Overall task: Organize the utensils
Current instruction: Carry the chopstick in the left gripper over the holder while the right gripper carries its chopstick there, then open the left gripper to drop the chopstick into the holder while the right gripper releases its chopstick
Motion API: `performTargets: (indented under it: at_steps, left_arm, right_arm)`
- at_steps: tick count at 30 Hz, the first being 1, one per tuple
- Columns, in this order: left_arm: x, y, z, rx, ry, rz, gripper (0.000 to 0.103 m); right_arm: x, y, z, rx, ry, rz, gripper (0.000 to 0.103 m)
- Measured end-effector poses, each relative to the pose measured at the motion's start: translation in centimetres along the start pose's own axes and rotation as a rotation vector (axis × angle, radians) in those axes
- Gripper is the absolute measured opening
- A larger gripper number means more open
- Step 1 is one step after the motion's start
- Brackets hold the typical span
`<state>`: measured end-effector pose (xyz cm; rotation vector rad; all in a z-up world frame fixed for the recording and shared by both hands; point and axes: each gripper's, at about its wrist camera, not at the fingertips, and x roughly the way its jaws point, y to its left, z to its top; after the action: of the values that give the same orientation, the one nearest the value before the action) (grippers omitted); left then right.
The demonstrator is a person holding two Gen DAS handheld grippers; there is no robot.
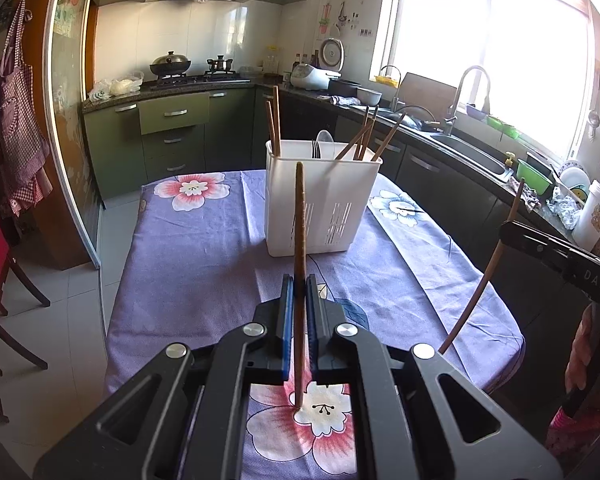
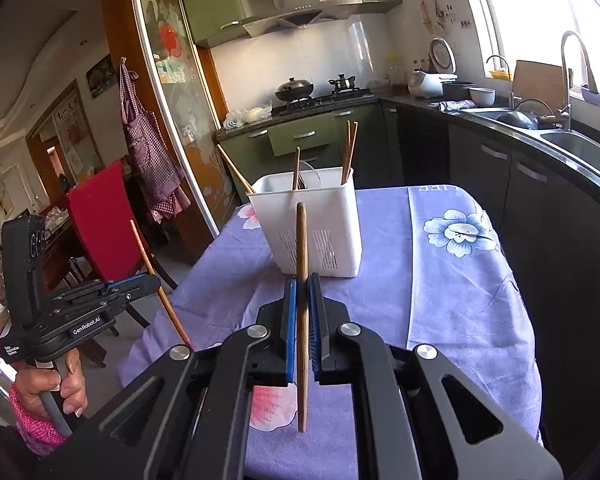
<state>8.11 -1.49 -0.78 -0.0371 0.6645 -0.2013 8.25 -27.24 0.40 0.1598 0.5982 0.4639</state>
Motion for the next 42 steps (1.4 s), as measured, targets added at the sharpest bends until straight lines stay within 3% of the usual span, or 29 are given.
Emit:
performTargets:
  at_steps: [14,24,28,36,42]
  left_arm:
    - [-1.4,-0.2,3.3,0.008,-0.036,-0.03,0.006]
    - [-3.0,-1.5,11.3,0.052,-0.114,-0.104,0.006]
    - [-3.0,-1.8,14.9,0.051,-0.185,-0.094,0.006]
    - [-0.1,-1.8,20.1,0.034,-0.269,-0.062,0.006]
    - [5.1,-1.5,21.0,0.033,-0.221,-0.033,0.006]
  right_arm:
    - [-0.9,1.5,4.1,-0.048,-0.07,0.016,0.007]
    - [-2.3,2.7,13.8,-0.096,-0.221,0.001,0.007]
    - [-1.8,2.4,18.1,-0.09,-0.285,-0.01,0.007]
    - [2.5,1.4,24.2,-0.081,-0.322,-0.042,0.007]
    - [8.7,-0.6,24.8,-0.046,-0.247,-0.035,0.007]
